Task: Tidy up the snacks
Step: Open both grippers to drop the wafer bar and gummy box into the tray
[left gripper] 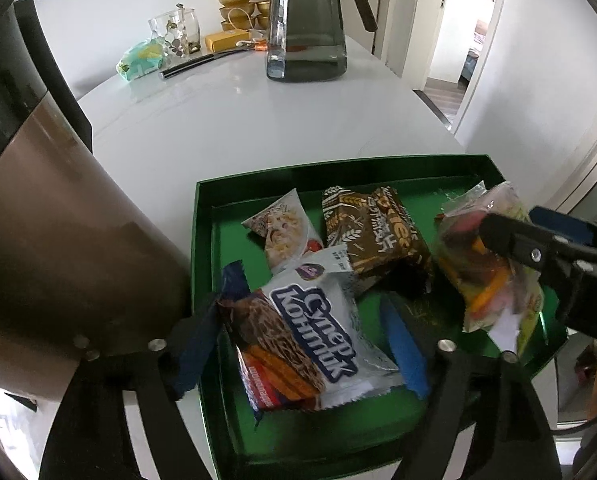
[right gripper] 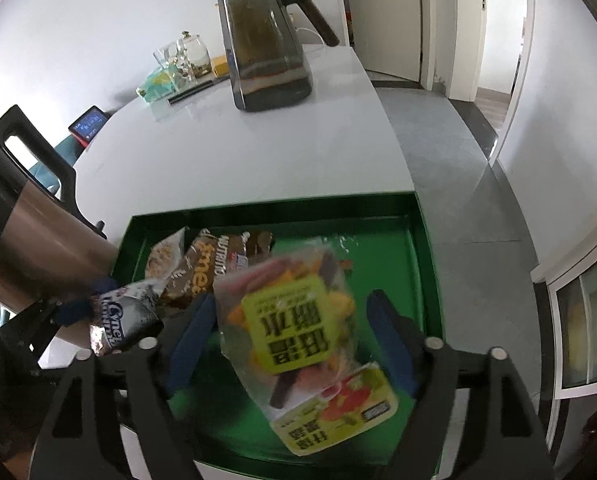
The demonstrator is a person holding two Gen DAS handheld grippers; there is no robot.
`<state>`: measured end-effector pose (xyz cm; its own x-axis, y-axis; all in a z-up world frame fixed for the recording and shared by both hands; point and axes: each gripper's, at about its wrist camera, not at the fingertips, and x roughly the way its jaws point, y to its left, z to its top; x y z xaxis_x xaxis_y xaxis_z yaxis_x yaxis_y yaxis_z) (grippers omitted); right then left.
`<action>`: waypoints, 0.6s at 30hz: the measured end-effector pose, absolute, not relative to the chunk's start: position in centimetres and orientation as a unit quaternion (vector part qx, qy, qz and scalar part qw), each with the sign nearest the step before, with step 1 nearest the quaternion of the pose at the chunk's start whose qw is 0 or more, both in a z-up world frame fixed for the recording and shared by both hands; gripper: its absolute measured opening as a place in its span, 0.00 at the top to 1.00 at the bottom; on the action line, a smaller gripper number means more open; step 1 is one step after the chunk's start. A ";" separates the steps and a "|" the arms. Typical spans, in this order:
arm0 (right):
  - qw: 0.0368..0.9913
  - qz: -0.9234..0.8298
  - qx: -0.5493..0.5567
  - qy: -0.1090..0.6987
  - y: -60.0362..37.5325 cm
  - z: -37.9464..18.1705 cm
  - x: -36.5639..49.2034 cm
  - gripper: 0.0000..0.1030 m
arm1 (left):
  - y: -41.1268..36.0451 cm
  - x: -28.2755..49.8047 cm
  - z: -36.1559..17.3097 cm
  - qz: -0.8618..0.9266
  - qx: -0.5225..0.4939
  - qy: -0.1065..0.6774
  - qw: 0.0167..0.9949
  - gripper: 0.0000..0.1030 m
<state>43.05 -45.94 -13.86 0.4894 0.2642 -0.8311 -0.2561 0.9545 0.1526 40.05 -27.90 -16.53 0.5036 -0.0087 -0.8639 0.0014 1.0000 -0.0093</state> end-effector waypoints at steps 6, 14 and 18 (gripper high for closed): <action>0.864 0.154 0.019 0.480 -46.0 -13.4 43.0 0.00 | -28.1 39.5 -16.0 -0.008 -0.007 0.497 0.868 0.03; 0.870 0.146 0.032 0.470 -46.7 -12.5 42.6 0.00 | -28.6 39.0 -15.6 -0.009 0.005 0.493 0.870 0.01; 0.869 0.145 0.027 0.473 -46.5 -12.6 42.4 0.00 | -28.7 38.8 -15.4 -0.009 0.008 0.490 0.871 0.01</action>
<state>42.35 -46.50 -12.64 0.5112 0.2781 -0.8133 -0.2272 0.9563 0.1842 38.76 -28.68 -15.42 0.5187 -0.0089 -0.8549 0.0237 0.9997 0.0040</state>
